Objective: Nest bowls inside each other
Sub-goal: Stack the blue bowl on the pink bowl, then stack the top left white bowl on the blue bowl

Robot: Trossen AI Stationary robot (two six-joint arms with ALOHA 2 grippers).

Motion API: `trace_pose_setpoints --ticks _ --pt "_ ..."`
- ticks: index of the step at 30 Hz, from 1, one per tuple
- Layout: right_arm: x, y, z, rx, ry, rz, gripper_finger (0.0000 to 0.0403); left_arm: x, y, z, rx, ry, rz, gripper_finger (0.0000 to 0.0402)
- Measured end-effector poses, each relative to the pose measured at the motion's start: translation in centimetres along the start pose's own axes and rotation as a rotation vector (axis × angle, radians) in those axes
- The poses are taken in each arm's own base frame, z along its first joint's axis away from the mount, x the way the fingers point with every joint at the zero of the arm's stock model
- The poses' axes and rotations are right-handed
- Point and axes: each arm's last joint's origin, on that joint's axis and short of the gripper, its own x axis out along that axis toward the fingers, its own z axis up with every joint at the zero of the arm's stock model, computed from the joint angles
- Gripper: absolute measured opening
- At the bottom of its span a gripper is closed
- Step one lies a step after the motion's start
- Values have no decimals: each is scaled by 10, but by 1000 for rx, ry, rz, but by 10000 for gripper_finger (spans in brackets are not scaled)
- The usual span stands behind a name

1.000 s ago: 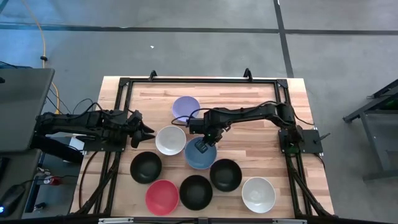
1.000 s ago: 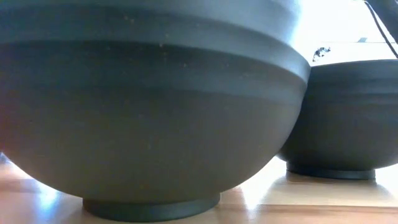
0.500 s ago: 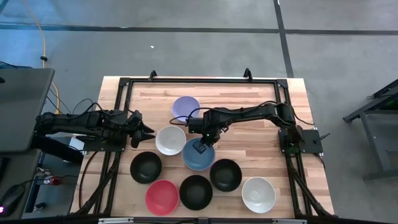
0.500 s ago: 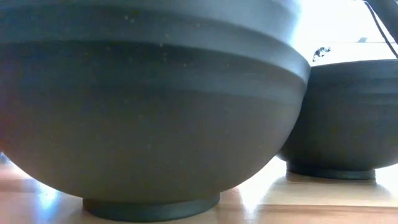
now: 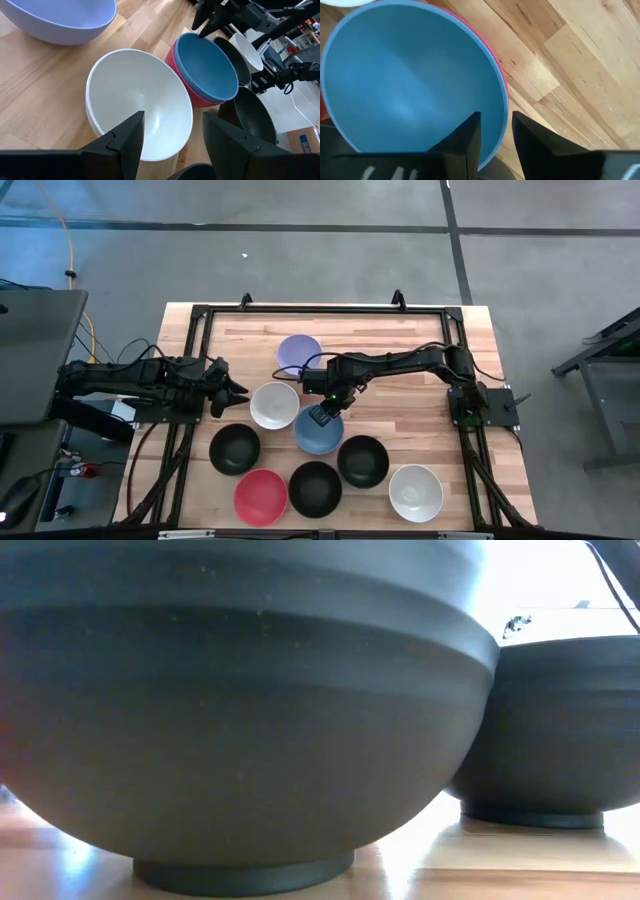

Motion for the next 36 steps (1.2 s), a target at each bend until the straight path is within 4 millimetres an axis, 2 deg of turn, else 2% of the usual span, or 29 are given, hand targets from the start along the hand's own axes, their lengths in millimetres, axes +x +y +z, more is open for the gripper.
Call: trace_pose_setpoints --ticks 9,12,16,23,27,30,36 --pt "-1 0 0 -11 -2 -2 105 0 0 0 2 0 0 184" --pt "-11 -2 -1 -57 -43 -9 105 1 1 -1 3 3 2 184" --pt "-40 -7 -6 -127 -150 -13 105 3 6 -7 -26 43 59 184" --pt "-108 -15 -21 -255 -458 13 105 12 13 -13 -154 119 166 184" --pt "-142 -22 -34 -260 -595 32 105 20 15 -13 -245 162 222 184" --pt "-162 -30 -44 -257 -654 42 105 25 12 -10 -280 192 251 184" --pt "-190 -43 -63 -251 -729 59 105 35 -3 11 -288 222 292 184"
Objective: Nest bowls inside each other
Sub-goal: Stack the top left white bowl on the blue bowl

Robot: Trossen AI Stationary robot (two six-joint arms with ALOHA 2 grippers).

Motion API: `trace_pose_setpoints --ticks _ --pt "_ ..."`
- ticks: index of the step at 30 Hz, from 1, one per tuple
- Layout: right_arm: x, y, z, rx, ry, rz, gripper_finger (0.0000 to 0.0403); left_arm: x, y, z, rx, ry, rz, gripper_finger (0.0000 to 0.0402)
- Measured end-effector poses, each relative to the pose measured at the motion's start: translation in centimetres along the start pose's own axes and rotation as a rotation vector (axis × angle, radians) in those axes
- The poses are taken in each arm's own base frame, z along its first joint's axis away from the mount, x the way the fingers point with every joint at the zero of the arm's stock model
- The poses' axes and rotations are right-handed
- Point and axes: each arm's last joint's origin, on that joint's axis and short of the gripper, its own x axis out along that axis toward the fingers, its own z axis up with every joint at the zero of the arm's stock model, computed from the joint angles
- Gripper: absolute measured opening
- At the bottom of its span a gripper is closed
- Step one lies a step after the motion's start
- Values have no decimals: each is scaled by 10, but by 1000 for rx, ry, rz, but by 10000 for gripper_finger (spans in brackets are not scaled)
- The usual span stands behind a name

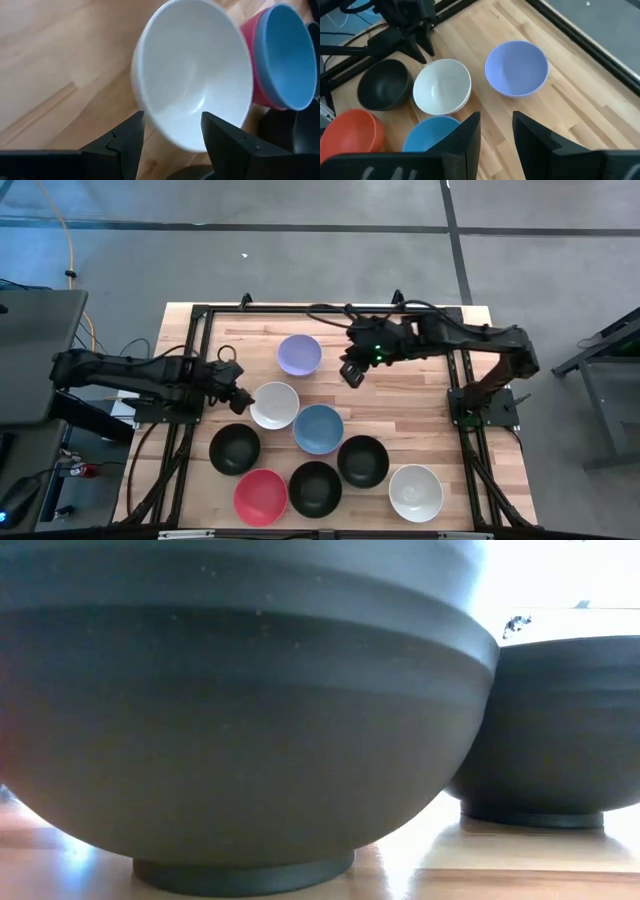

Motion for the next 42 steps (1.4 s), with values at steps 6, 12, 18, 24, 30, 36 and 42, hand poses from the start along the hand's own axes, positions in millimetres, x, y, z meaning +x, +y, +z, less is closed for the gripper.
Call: trace_pose_setpoints --ticks 6,12,18,24,30,36,42 --pt "-12 -1 -4 -23 5 -5 105 8 -17 18 39 68 172 184" --pt "-15 5 -14 -61 51 -5 105 20 -27 35 68 108 263 184" --pt "-18 14 -21 -92 69 12 105 30 -28 45 78 136 300 184" --pt "-20 20 -25 -113 75 29 105 42 -24 48 88 185 324 184" --pt "-21 21 -27 -119 70 12 105 46 -22 51 88 194 325 166" --pt "-21 21 -27 -120 72 6 105 46 -19 55 84 183 333 89" --pt "-21 21 -27 -120 72 6 105 46 -18 57 108 174 329 7"
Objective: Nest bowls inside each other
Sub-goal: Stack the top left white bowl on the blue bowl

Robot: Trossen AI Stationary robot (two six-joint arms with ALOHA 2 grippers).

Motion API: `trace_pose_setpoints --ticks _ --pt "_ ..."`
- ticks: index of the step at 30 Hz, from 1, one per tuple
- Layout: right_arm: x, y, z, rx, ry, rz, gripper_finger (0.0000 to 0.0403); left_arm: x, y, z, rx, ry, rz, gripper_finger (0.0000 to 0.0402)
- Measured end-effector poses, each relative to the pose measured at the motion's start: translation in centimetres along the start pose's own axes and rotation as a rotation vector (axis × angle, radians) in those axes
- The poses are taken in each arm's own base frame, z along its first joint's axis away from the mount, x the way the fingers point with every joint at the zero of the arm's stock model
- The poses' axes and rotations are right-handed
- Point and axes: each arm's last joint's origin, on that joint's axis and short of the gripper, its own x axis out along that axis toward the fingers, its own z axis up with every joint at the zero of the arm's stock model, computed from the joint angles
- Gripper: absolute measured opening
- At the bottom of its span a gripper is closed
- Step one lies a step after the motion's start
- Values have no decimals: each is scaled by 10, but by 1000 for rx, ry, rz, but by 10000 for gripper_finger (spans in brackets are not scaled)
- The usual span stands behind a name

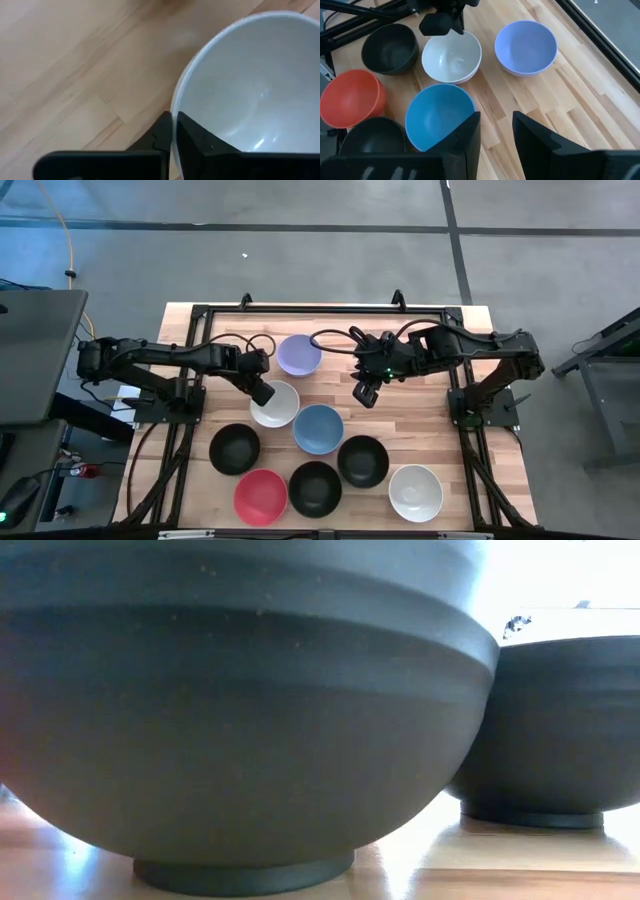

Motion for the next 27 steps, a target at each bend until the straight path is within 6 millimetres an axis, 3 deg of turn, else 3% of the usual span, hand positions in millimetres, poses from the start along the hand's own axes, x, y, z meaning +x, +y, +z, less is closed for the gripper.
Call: trace_pose_setpoints --ticks 14,27 --pt "0 0 0 -1 3 -2 105 -11 8 12 -11 -3 -66 2" --pt "-1 1 -5 -15 31 -9 105 -82 -7 49 44 -94 -174 0"
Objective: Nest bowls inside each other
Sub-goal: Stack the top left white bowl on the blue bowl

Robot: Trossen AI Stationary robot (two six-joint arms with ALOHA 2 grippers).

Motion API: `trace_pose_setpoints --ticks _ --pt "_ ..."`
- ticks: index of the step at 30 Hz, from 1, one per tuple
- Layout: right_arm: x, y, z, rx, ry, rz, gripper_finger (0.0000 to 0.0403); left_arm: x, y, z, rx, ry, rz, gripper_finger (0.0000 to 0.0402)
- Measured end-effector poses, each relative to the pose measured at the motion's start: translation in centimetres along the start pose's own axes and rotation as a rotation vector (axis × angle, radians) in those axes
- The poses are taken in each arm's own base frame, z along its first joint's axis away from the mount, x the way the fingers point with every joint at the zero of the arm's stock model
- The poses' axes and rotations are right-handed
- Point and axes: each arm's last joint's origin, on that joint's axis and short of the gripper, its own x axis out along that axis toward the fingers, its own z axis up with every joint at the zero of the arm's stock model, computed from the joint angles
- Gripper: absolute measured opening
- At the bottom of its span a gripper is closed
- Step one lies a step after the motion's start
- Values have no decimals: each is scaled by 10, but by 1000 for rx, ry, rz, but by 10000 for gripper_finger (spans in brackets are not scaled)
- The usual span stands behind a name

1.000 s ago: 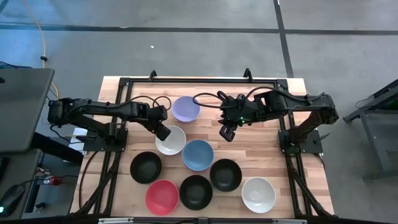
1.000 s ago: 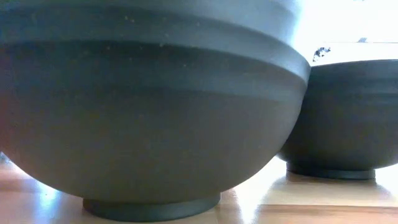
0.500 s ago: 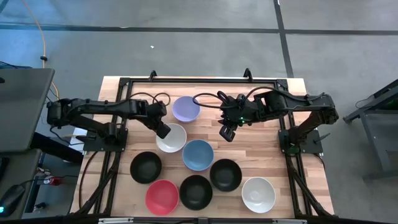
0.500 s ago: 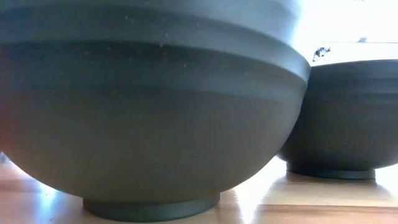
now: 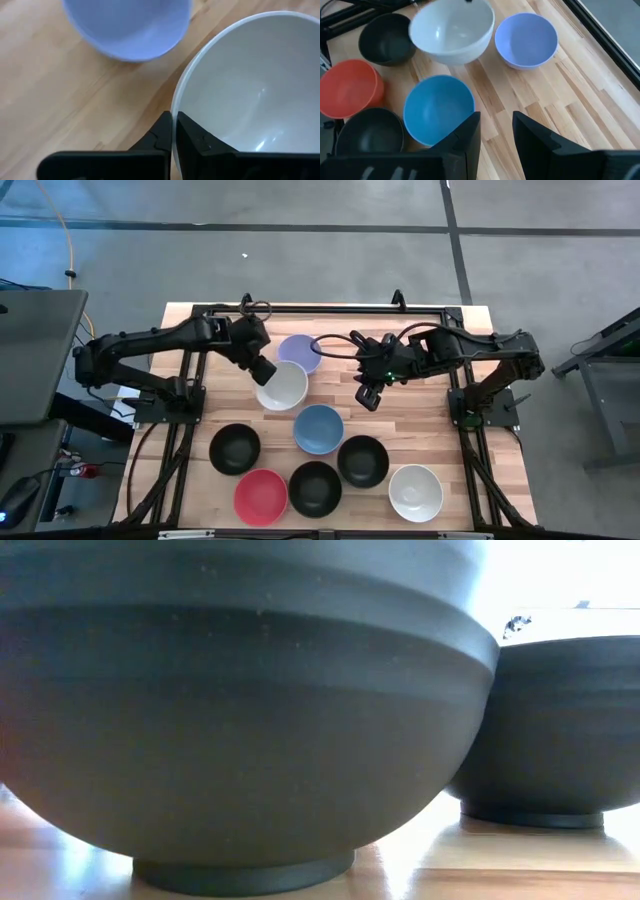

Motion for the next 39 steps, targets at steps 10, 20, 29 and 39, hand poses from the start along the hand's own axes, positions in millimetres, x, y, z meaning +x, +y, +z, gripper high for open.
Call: trace_pose_setpoints --ticks 10,20,29,39 --pt "0 -1 -1 -20 13 -8 105 -6 -43 15 66 -7 -69 0" --pt "-19 4 -1 -144 -83 55 105 48 -95 15 191 146 -43 0" --pt "-86 1 -16 -182 -340 70 105 56 -124 27 254 117 -61 0" --pt "-117 7 -43 -172 -401 48 105 77 -129 25 272 148 -3 0"
